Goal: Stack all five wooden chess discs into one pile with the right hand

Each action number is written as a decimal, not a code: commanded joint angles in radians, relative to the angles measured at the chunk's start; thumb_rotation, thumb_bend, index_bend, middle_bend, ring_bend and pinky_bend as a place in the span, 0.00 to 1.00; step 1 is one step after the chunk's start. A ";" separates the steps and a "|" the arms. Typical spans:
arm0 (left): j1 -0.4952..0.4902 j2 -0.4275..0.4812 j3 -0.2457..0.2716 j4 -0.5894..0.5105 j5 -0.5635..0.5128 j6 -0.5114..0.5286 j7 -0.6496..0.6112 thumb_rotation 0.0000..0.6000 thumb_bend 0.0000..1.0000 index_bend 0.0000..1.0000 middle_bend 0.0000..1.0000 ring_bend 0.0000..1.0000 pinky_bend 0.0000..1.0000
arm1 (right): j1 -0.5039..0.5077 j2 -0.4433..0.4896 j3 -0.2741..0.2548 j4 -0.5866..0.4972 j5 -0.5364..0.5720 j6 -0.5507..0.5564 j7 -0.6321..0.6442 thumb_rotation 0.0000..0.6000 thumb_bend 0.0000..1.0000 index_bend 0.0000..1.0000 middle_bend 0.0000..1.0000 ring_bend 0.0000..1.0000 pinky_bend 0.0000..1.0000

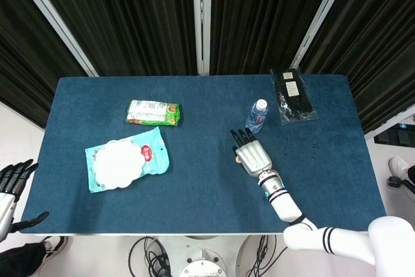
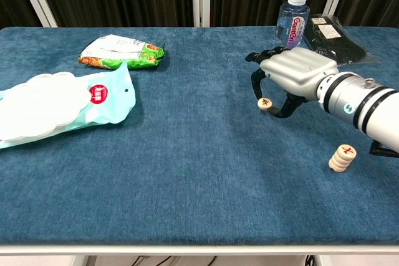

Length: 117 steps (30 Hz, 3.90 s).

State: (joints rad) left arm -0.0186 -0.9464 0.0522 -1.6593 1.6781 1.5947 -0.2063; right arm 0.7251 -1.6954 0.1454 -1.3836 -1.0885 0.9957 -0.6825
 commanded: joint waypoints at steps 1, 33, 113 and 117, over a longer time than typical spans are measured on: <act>-0.001 0.000 0.000 -0.001 0.000 -0.001 0.002 1.00 0.00 0.07 0.01 0.00 0.00 | -0.029 0.083 -0.026 -0.104 -0.058 0.049 0.014 1.00 0.29 0.51 0.02 0.00 0.00; -0.005 -0.004 0.006 -0.019 0.011 -0.012 0.038 1.00 0.00 0.07 0.01 0.00 0.00 | -0.246 0.390 -0.256 -0.353 -0.325 0.143 0.135 1.00 0.29 0.55 0.03 0.00 0.00; -0.003 -0.003 0.009 -0.025 0.017 -0.007 0.048 1.00 0.00 0.07 0.01 0.00 0.00 | -0.323 0.429 -0.234 -0.359 -0.362 0.089 0.151 1.00 0.36 0.33 0.01 0.00 0.00; -0.004 -0.003 0.009 -0.025 0.018 -0.008 0.048 1.00 0.00 0.07 0.01 0.00 0.00 | -0.326 0.431 -0.235 -0.361 -0.364 0.088 0.150 1.00 0.36 0.33 0.01 0.00 0.00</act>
State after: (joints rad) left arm -0.0224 -0.9492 0.0612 -1.6847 1.6959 1.5863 -0.1580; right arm 0.3992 -1.2647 -0.0897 -1.7449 -1.4530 1.0842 -0.5326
